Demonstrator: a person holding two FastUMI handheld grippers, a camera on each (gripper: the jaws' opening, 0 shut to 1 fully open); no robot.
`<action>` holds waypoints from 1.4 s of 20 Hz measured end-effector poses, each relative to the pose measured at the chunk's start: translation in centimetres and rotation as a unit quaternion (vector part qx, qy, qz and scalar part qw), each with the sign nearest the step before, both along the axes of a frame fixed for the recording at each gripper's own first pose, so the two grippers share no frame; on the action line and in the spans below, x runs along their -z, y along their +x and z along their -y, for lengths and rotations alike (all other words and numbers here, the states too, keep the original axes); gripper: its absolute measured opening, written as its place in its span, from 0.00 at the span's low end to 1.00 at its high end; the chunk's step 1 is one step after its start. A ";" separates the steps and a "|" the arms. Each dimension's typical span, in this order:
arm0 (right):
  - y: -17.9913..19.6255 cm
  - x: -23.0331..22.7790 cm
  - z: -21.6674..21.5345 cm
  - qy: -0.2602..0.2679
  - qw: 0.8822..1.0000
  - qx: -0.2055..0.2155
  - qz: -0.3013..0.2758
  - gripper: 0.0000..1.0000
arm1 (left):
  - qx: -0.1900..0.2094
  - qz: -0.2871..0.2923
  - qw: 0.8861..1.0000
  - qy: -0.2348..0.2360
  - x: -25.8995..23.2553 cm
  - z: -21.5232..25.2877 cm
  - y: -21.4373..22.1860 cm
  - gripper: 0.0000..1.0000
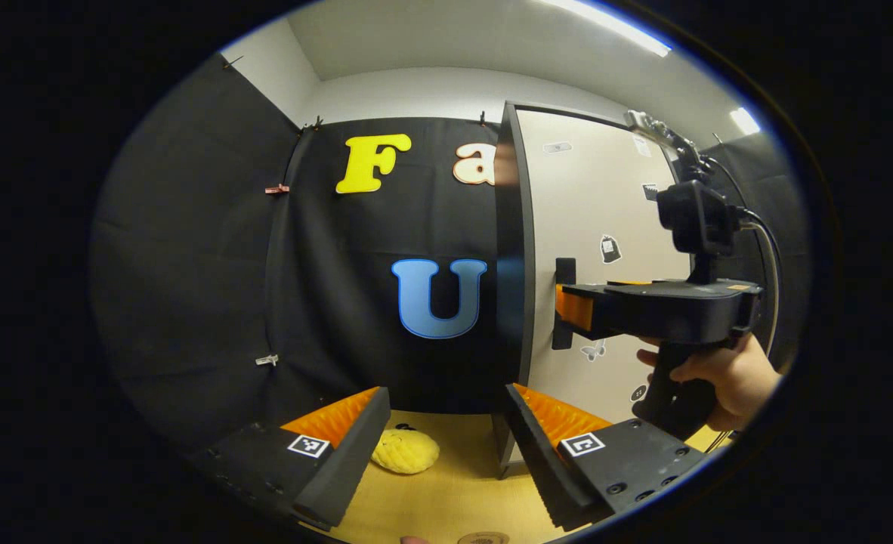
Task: Open the cabinet door with the right hand, grasp the bottle in the cabinet with the left hand and place it on the coaster, then close the cabinet door with the right hand.
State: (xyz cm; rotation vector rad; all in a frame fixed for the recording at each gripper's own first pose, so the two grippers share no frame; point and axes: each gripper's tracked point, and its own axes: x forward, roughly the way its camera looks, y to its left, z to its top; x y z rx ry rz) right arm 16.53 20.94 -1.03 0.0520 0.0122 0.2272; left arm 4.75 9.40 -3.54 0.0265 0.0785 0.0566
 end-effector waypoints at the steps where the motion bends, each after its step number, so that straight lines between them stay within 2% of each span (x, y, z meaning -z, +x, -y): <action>1: 0.7 0.3 -0.5 0.002 1.000 0.000 -0.001 0.97 | 0.000 -0.002 1.000 0.000 0.2 -0.2 0.2 0.95; 6: 3.9 2.0 -1.6 0.002 1.000 0.006 -0.011 0.96 | -0.006 -0.013 1.000 -0.006 1.2 -1.1 0.7 0.95; 8: 4.1 2.3 -1.6 -0.001 1.000 0.018 -0.010 0.86 | -0.009 -0.016 1.000 -0.010 1.6 -1.4 0.7 0.95; 9: 3.8 2.3 -2.2 -0.005 1.000 0.008 -0.005 0.76 | -0.011 -0.019 1.000 -0.010 1.8 -1.6 0.6 0.95; 11: 4.3 3.0 -2.1 -0.020 1.000 0.022 -0.007 0.62 | -0.012 -0.023 1.000 -0.008 2.0 -1.7 0.5 0.95; 12: 4.0 2.9 -1.2 -0.023 0.999 0.035 -0.007 0.63 | -0.014 -0.023 1.000 -0.008 2.0 -1.8 0.3 0.95; 13: 4.4 3.1 -1.3 -0.014 0.999 0.037 -0.008 0.40 | -0.017 -0.021 1.000 -0.008 1.9 -1.9 0.1 0.95; 15: 4.1 2.9 -1.2 -0.019 0.999 0.047 0.000 0.40 | -0.021 -0.019 1.000 -0.011 1.9 -1.9 -0.5 0.95; 16: 4.7 3.2 -1.2 -0.016 0.999 0.051 -0.001 0.34 | -0.023 -0.018 0.999 -0.013 1.8 -1.9 -0.7 0.95; 18: 4.3 3.2 -1.3 0.008 0.999 0.049 -0.016 0.34 | -0.024 -0.020 0.999 -0.015 1.9 -1.6 -1.3 0.95; 19: 4.2 3.0 -1.2 0.010 0.999 0.046 -0.006 0.26 | -0.025 -0.021 0.999 -0.013 1.9 -1.6 -1.7 0.95; 22: 4.0 3.1 -1.1 -0.008 0.999 0.038 -0.013 0.25 | -0.029 -0.019 0.999 -0.016 1.5 -1.3 -2.8 0.95; 23: 3.7 3.1 -1.3 0.001 0.999 0.029 -0.021 0.16 | -0.029 -0.016 0.999 -0.019 1.4 -1.5 -3.0 0.95; 28: 1.4 2.3 -1.1 0.002 1.000 -0.007 -0.028 0.16 | -0.031 -0.014 0.999 -0.014 0.7 -1.3 -3.7 0.95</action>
